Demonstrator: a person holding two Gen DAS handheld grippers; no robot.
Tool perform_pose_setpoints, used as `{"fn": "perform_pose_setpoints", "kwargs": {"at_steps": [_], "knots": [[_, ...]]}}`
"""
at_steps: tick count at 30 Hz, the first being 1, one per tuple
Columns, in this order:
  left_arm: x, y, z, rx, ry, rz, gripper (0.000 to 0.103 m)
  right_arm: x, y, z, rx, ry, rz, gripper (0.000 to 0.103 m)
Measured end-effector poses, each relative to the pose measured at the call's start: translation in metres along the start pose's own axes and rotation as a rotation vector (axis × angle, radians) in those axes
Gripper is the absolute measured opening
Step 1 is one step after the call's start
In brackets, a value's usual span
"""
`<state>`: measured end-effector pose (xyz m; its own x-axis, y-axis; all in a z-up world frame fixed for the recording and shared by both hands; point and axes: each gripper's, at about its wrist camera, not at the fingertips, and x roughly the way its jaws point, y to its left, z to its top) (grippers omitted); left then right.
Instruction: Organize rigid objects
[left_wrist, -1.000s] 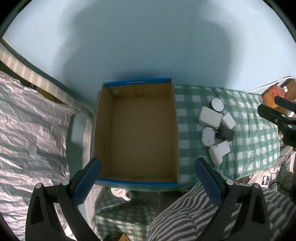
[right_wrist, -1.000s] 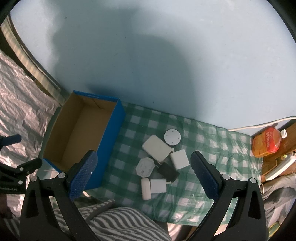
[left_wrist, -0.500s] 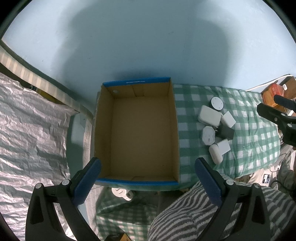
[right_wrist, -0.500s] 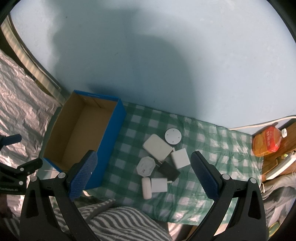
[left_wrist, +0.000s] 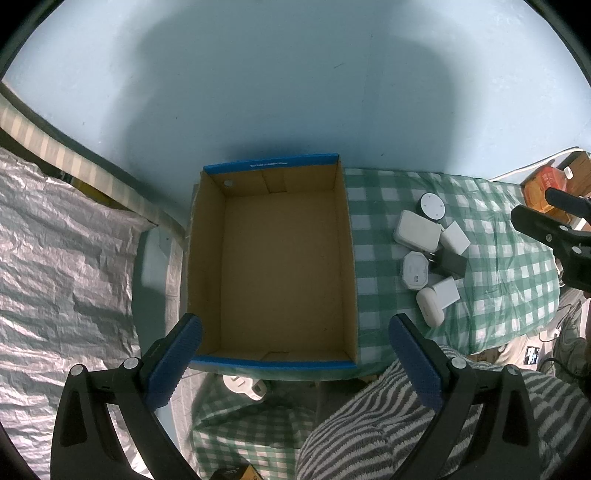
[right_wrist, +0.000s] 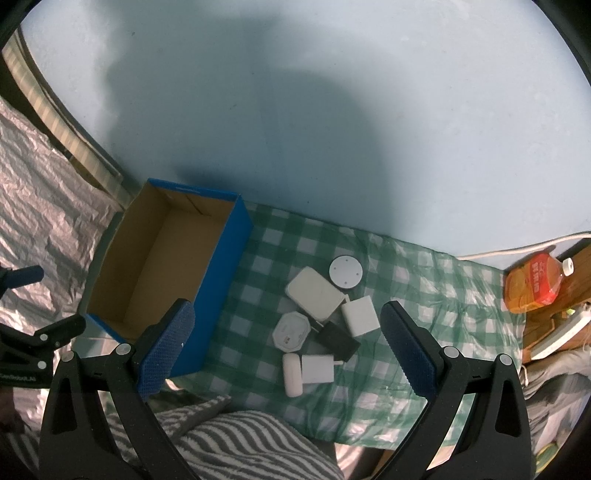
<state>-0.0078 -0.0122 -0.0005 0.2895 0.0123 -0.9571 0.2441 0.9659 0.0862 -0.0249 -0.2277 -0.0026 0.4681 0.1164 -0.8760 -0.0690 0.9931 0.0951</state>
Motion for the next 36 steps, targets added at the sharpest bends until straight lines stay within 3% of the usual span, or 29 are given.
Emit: {"fn": "perform_pose_setpoints", "kwargs": {"at_steps": [36], "knots": [[0.0081, 0.0053, -0.0072, -0.020, 0.014, 0.017, 0.102, 0.0085, 0.0002, -0.0055, 0.018, 0.024, 0.023, 0.101]]}}
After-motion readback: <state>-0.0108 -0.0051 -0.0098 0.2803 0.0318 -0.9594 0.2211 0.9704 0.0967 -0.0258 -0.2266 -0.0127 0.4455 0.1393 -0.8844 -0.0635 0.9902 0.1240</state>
